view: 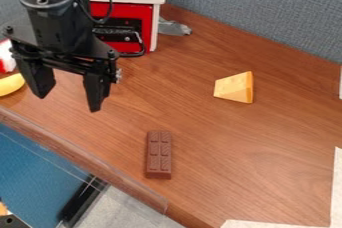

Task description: Opening the drawer

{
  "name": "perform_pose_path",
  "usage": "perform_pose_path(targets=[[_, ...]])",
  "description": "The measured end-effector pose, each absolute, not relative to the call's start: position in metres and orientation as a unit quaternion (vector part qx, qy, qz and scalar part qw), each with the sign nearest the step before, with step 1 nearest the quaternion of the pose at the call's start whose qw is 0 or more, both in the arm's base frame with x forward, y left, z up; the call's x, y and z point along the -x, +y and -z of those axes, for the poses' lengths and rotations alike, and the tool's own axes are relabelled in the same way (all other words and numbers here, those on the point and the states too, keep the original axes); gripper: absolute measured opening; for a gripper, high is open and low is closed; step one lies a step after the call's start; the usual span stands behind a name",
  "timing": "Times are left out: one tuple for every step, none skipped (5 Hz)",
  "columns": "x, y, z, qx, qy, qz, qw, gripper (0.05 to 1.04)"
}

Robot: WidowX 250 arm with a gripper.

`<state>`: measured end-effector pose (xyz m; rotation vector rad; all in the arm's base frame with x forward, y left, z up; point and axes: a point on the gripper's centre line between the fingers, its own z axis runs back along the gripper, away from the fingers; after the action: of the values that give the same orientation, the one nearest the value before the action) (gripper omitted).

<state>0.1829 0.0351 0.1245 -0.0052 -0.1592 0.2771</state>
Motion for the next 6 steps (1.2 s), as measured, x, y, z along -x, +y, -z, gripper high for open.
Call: perform_pose_path(targets=[[-0.182,0.036,-0.122,0.000,-0.075,-0.134,0.988,0.998],[-0.197,0.043,-0.107,-0.037,-0.075,-0.052,0.995,0.998],[-0.214,0.055,-0.092,-0.056,-0.077,0.034,0.995,0.999],[-0.235,0.067,-0.082,-0.054,-0.085,0.120,0.988,0.999],[-0.257,0.078,-0.071,-0.045,-0.073,0.207,0.975,0.999],[-0.283,0.083,-0.064,-0.038,-0.076,0.265,0.960,0.999]])
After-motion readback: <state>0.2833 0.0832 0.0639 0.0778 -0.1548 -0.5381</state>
